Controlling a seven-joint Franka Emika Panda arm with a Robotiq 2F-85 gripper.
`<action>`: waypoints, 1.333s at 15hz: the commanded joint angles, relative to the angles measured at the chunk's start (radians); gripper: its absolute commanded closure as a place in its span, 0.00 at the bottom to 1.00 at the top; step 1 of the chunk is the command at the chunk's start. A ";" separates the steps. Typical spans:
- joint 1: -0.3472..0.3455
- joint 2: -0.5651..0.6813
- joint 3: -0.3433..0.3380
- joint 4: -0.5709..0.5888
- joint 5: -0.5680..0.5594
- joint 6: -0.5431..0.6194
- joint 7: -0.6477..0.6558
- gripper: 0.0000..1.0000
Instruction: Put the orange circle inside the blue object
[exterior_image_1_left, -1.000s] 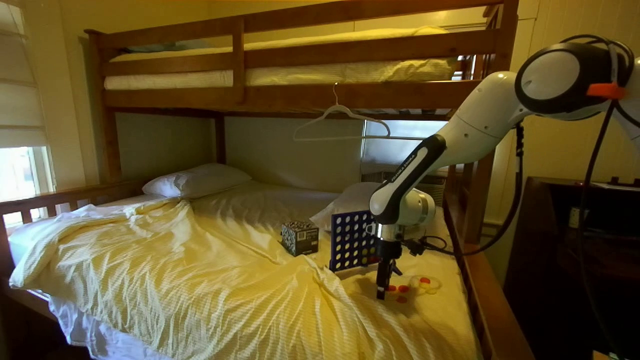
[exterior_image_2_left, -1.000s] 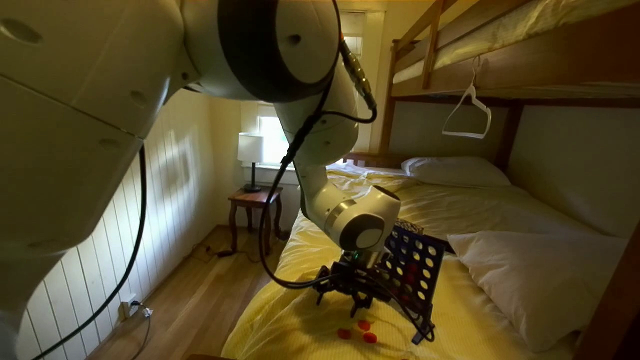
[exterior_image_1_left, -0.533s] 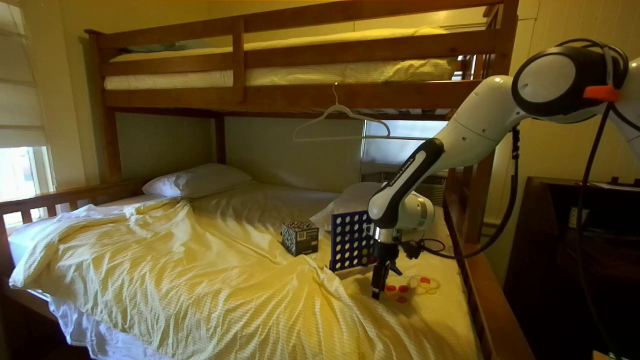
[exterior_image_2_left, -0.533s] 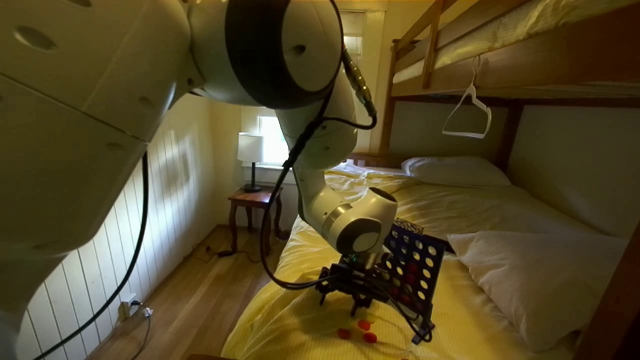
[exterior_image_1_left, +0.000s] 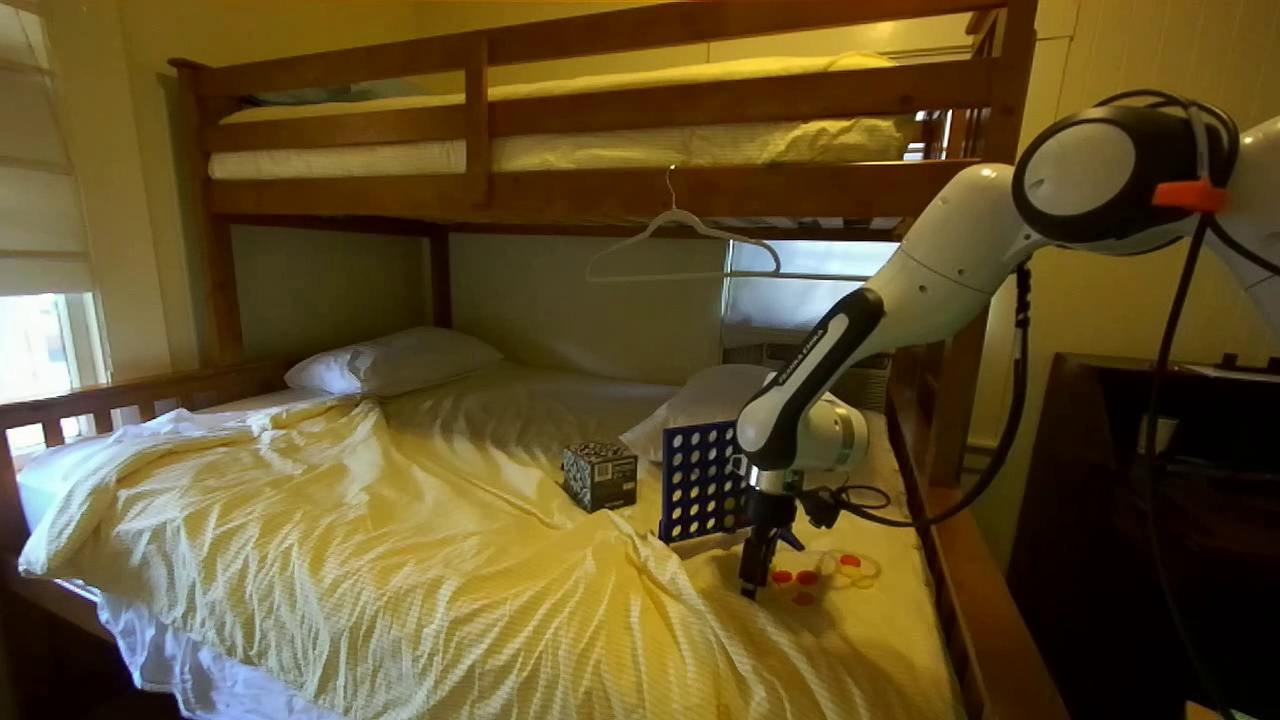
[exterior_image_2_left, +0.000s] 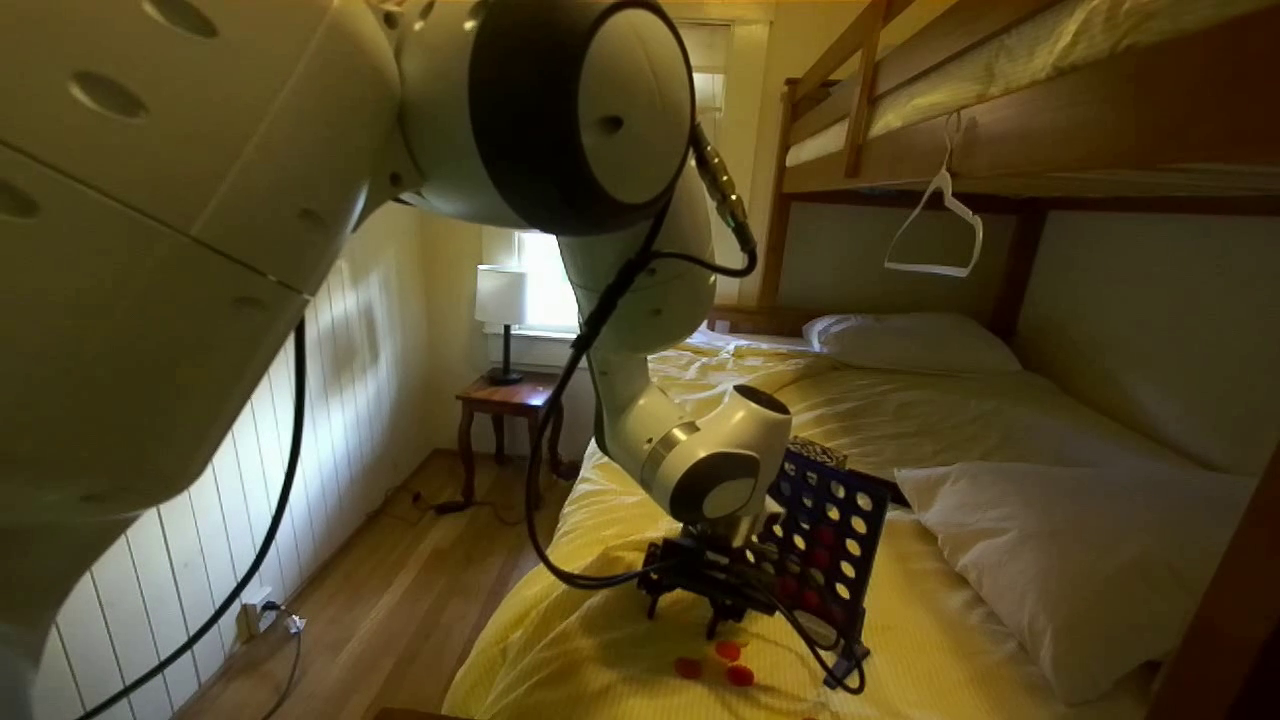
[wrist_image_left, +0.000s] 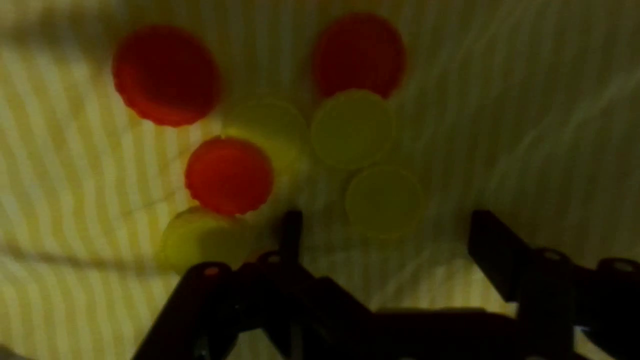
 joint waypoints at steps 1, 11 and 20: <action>-0.018 0.019 0.018 0.013 -0.026 0.028 0.031 0.40; -0.022 0.015 0.016 0.011 -0.039 0.037 0.042 1.00; 0.013 -0.036 -0.014 -0.049 -0.088 0.016 0.103 0.39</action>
